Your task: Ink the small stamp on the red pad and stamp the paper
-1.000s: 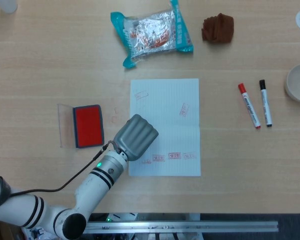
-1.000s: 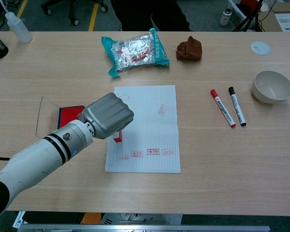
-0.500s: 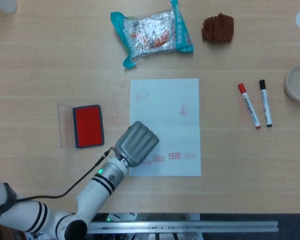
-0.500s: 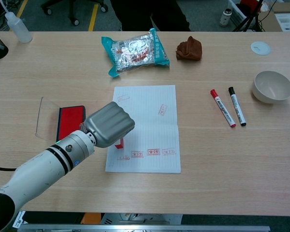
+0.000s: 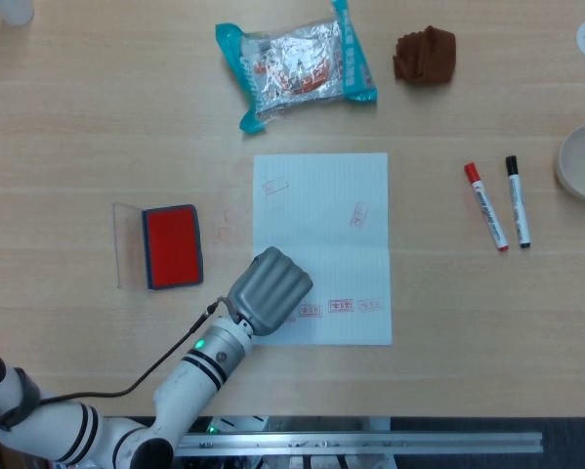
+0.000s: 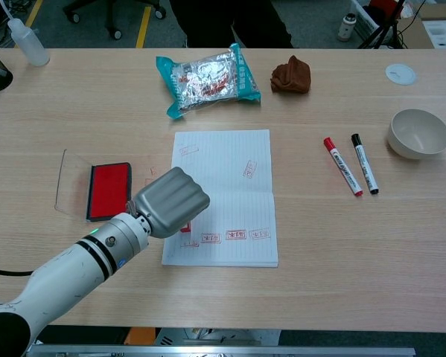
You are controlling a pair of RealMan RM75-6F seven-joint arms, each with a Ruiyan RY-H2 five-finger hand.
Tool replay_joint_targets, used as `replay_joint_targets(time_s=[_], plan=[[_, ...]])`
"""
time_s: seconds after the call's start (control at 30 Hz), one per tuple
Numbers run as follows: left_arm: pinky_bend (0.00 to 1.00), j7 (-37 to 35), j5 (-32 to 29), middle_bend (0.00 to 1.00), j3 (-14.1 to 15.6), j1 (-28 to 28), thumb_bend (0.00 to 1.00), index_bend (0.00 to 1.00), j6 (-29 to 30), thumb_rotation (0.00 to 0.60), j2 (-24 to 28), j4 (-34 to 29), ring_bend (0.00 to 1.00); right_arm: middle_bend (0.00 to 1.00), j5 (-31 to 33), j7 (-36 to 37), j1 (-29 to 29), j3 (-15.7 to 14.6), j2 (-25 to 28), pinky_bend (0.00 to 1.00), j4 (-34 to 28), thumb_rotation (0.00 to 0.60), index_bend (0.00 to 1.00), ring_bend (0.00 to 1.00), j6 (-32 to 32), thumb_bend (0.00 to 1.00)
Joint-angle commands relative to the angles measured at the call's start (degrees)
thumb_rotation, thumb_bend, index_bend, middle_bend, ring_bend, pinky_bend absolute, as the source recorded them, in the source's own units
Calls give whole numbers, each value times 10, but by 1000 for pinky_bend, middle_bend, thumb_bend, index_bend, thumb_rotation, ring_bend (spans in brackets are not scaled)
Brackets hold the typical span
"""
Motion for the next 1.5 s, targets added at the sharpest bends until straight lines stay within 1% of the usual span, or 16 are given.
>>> replay_joint_targets(time_s=[0.03,0.53,0.93,1.1,1.3,1.5], plan=[[1000,3,-5,1000,-4,0,271,623,-6,600,0,0,1000,359,1,1,-1,0,-1,303,2,600,238,288,0,199],[1000,22,-45,1000,-17,-7,271,623,-36,600,6,-12,1000,359,4,11,-4,1,-4,303,11,600,238,288,2,200],[1000,27,-52,1000,-21,-12,271,622,-34,600,9,-18,1000,359,5,19,-6,2,-5,303,16,600,238,288,2,200],[1000,20,-30,1000,-30,-11,271,621,-15,600,31,-40,1000,359,3,21,-6,2,-4,303,17,600,238,288,5,199],[1000,11,-3,1000,-40,-13,272,622,2,600,74,-75,1000,359,0,21,-4,3,-7,303,15,600,238,288,4,199],[1000,-3,22,1000,-35,-11,271,619,3,600,108,-85,1000,359,-3,17,-2,3,-8,303,12,600,238,288,3,200]])
